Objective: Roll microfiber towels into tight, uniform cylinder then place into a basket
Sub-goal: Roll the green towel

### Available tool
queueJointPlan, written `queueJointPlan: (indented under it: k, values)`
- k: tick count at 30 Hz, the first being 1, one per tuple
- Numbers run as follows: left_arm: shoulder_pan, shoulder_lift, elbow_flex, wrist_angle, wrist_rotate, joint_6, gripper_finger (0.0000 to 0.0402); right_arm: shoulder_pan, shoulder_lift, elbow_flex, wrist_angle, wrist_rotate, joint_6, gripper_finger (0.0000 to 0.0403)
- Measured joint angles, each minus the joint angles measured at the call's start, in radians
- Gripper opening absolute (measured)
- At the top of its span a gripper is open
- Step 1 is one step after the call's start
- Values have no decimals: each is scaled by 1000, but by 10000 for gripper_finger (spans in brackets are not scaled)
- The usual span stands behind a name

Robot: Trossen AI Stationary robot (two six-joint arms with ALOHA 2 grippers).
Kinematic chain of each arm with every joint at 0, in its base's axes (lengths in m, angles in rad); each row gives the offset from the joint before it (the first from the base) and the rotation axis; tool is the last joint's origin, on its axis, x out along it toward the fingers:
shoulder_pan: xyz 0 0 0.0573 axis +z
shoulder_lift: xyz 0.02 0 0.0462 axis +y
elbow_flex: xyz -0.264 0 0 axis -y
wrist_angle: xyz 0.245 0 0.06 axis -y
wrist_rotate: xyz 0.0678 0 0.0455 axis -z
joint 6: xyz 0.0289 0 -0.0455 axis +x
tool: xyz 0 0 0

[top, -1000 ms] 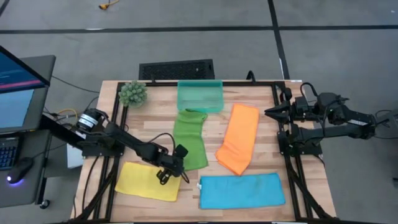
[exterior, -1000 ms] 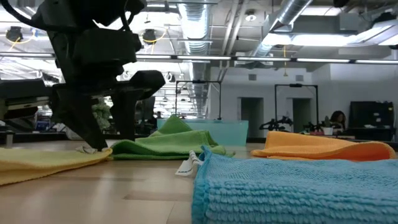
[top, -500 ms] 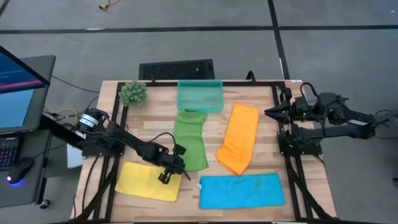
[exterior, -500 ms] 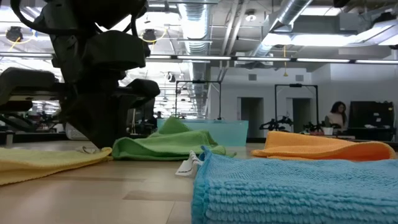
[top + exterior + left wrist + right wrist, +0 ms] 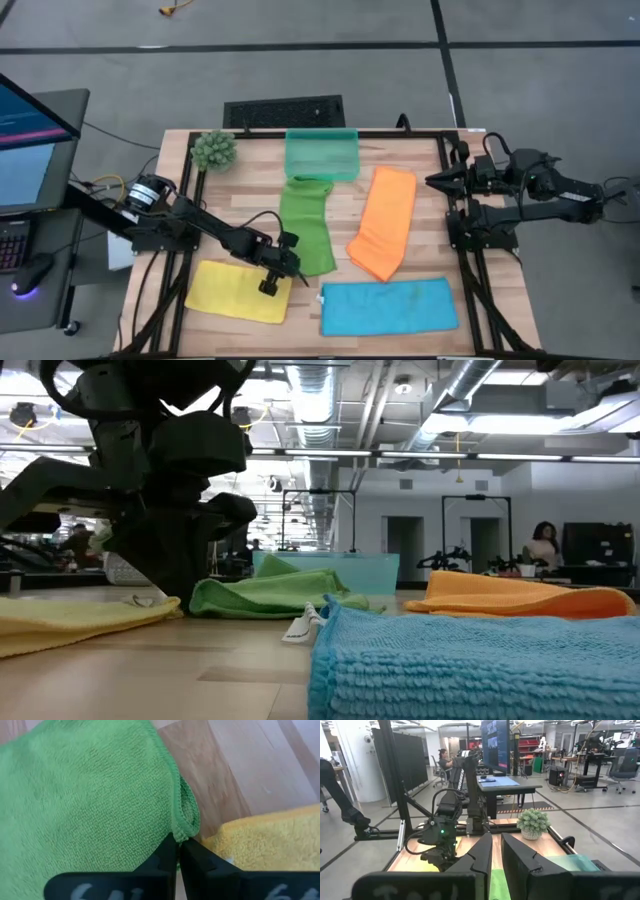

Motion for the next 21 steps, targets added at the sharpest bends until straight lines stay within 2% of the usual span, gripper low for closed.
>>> queueJointPlan:
  k: [4,11,17,21]
  values:
    - [2,1,0,8,32,-105,1,0,0,0,46,0,31,66]
    - [0,2,4,15,58,-229,1,0,0,0,250,0,233,66]
    - [3,5,36,2,58,-282,1,0,9,0,436,0,104,66]
    - [4,5,47,6,57,-334,0,0,79,2,616,0,28,66]
